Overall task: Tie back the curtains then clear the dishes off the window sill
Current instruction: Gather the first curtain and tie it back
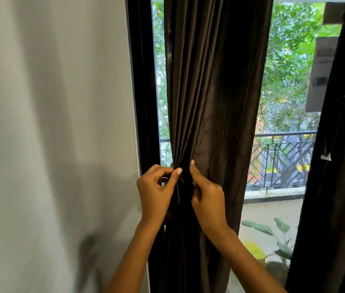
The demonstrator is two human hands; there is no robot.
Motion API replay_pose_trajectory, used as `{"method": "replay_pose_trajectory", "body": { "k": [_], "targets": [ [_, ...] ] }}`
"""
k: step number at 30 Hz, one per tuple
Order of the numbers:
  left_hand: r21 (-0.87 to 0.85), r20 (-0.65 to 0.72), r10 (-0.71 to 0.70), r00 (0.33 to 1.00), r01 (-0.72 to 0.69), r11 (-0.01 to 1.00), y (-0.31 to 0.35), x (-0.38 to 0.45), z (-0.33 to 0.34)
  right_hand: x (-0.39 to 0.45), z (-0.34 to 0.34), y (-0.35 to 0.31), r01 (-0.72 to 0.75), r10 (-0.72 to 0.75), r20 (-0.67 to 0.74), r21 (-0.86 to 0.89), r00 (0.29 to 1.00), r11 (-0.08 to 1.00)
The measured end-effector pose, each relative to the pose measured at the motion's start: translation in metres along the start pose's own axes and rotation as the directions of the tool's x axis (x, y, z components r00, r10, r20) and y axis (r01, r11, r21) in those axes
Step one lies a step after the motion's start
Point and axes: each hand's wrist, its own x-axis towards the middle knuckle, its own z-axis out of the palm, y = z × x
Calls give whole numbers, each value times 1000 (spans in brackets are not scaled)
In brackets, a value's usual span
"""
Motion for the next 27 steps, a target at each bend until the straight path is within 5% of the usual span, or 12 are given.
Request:
{"method": "replay_pose_trajectory", "body": {
  "k": [10, 12, 15, 20, 27],
  "targets": [
    [67, -1, -27, 1000, 27, 997, -6, 11, 4, -6, -4, 15, 24, -65, 402, 106, 913, 994],
    [85, 3, -25, 1000, 25, 996, -10, 12, 4, -5, -3, 17, 13, -38, 293, 88, 955, 996],
    [79, -3, -36, 999, 36, 996, -14, 13, 3, 7, -6, 20, -160, 157, -73, -38, 985, 986],
    [62, -15, -29, 999, 29, 998, -15, 12, 3, 37, -11, 28, -411, 386, 141, 291, 911, 864],
    [65, -16, -18, 1000, 19, 998, -16, 7, 4, 7, 7, 19, -154, 152, 25, 114, 988, 981]
  ]
}}
